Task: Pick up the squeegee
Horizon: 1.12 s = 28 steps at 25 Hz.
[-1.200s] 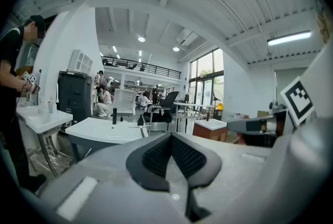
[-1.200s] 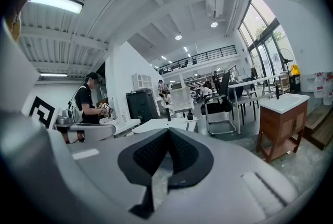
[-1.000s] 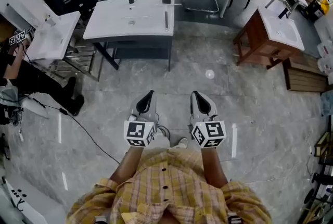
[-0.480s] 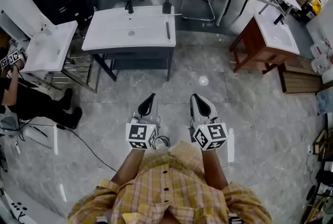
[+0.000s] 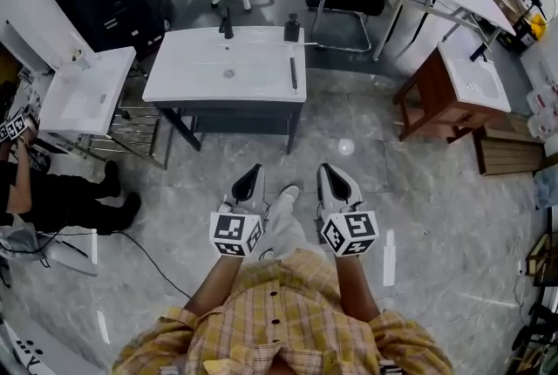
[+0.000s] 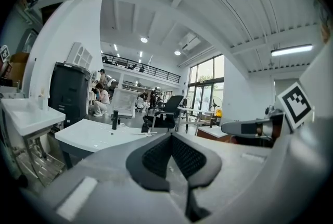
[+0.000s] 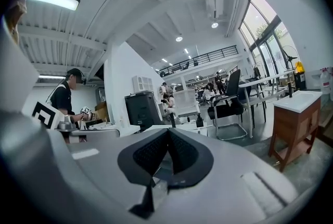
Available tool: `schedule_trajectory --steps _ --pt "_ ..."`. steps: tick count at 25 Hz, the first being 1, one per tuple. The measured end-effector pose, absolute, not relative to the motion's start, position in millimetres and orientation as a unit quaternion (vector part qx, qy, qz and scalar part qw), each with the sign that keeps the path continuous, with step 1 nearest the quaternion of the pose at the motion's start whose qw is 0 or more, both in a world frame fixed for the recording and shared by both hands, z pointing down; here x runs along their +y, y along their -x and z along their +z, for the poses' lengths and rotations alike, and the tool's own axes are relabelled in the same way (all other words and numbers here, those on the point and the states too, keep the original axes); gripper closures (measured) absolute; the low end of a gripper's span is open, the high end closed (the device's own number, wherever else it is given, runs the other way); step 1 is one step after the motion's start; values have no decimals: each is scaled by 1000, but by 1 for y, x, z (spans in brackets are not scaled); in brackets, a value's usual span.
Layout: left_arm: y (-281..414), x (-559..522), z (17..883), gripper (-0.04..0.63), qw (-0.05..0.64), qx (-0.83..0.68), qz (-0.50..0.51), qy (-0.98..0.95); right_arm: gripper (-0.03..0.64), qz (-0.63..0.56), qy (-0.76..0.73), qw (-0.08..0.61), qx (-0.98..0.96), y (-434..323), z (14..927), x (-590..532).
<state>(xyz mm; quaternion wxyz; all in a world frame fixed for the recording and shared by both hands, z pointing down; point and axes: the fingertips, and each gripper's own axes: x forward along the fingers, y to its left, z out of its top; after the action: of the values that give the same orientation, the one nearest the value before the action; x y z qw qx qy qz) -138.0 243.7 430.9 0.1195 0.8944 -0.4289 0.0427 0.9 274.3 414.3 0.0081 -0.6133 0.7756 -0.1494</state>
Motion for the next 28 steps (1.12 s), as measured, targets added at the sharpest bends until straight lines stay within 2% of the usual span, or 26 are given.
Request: schedule_trajectory --steps 15,28 --pt "76 48 436 594 113 -426 69 -895 624 -167 607 10 777 -56 419 66" --pt "38 -70 466 594 127 -430 87 -890 624 -199 596 -15 778 -89 455 -56"
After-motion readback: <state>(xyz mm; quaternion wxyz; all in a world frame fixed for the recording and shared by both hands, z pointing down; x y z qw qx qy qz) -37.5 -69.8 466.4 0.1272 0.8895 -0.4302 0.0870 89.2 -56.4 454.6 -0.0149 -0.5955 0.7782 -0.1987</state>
